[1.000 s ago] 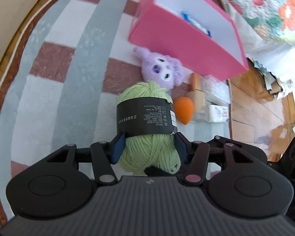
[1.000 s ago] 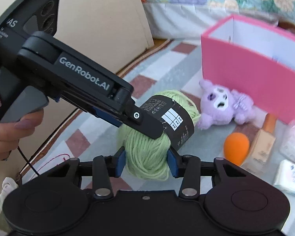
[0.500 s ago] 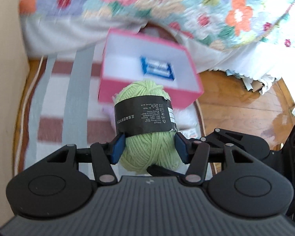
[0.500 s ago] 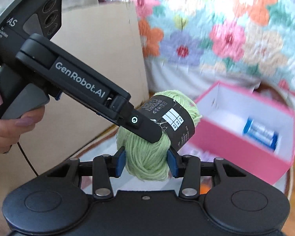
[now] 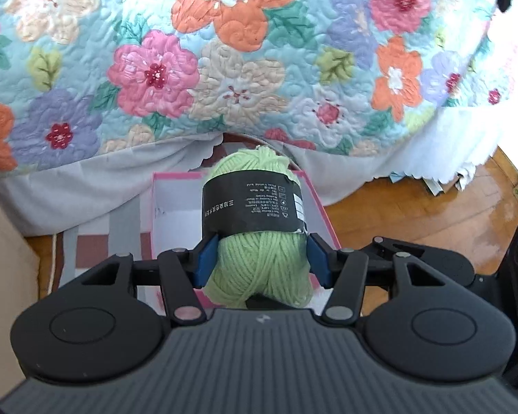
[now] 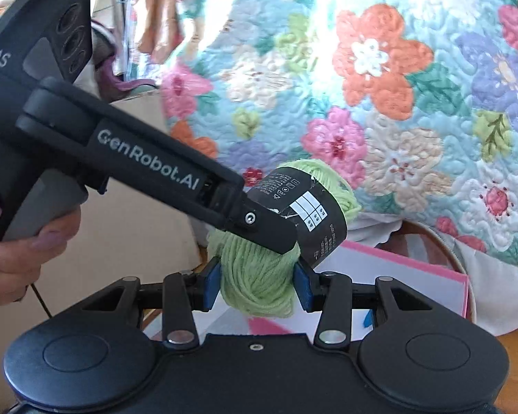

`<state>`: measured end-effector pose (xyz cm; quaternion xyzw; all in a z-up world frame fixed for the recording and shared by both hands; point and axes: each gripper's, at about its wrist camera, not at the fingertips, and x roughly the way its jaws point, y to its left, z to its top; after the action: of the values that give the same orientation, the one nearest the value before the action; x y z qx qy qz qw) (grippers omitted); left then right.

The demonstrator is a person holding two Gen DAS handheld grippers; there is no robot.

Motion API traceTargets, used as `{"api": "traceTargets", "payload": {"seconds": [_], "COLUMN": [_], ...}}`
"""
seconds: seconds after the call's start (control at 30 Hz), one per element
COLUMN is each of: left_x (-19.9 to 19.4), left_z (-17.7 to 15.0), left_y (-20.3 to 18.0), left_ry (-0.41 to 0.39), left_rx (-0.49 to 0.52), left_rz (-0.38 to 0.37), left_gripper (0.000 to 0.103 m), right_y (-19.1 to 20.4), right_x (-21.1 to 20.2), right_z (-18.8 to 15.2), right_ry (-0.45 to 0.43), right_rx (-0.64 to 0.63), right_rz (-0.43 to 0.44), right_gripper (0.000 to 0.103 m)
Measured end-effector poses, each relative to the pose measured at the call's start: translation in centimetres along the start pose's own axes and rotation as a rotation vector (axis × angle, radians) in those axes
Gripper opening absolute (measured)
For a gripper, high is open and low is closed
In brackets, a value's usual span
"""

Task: Organize objects
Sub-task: 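Carry the green yarn ball with the left tool into the pink box and release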

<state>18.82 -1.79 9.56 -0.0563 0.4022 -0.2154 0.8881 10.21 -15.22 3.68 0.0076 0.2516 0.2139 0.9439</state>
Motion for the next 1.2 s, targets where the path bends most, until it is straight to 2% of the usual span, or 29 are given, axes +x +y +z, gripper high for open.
{"api": "traceTargets", "payload": {"seconds": [0.1, 0.2, 0.27, 0.4, 0.53, 0.8, 0.93, 0.97, 1.0, 1.07, 1.1, 1.2], "left_x": [3.5, 6.8, 9.0, 13.1, 16.4, 18.9, 20.8, 21.3, 21.7, 22.8, 23.3, 24.3], "left_z": [1.3, 1.6, 1.5, 1.3, 0.6, 0.1, 0.0, -0.2, -0.4, -0.9, -1.1, -1.5], "left_y": [1.3, 2.1, 2.6, 3.9, 5.2, 7.0, 7.7, 7.8, 7.9, 8.1, 8.4, 8.8], "left_ry": [0.028, 0.002, 0.026, 0.088, 0.140, 0.133, 0.180, 0.188, 0.196, 0.232, 0.246, 0.257], "left_rx": [-0.036, -0.020, -0.043, -0.105, -0.120, -0.124, -0.149, -0.154, -0.164, -0.195, -0.218, -0.252], "left_rz": [-0.015, -0.022, -0.017, -0.039, -0.019, -0.018, -0.013, 0.004, 0.023, 0.021, 0.006, 0.013], "left_gripper": [0.053, 0.053, 0.053, 0.053, 0.053, 0.053, 0.053, 0.053, 0.053, 0.046, 0.038, 0.029], "right_y": [-1.9, -3.8, -4.7, -5.1, -6.5, -6.8, -7.9, -8.3, -8.6, -8.9, -9.0, -8.3], "right_x": [2.7, 5.6, 7.4, 10.9, 13.4, 16.7, 18.5, 18.9, 19.2, 19.8, 19.8, 20.0], "right_z": [0.2, -0.2, -1.0, -3.1, -4.6, -4.5, -5.0, -5.1, -5.2, -5.0, -4.9, -5.2], "right_ry": [0.035, 0.084, 0.104, 0.178, 0.225, 0.280, 0.342, 0.350, 0.356, 0.379, 0.382, 0.399], "right_rx": [0.005, 0.033, 0.053, 0.001, 0.028, -0.052, -0.052, -0.045, -0.036, -0.010, -0.003, -0.031], "right_rz": [-0.015, -0.014, 0.006, -0.069, -0.074, -0.125, -0.148, -0.164, -0.175, -0.183, -0.181, -0.191], "right_gripper": [0.049, 0.049, 0.049, 0.049, 0.048, 0.046, 0.044, 0.041, 0.033, 0.032, 0.032, 0.032]}}
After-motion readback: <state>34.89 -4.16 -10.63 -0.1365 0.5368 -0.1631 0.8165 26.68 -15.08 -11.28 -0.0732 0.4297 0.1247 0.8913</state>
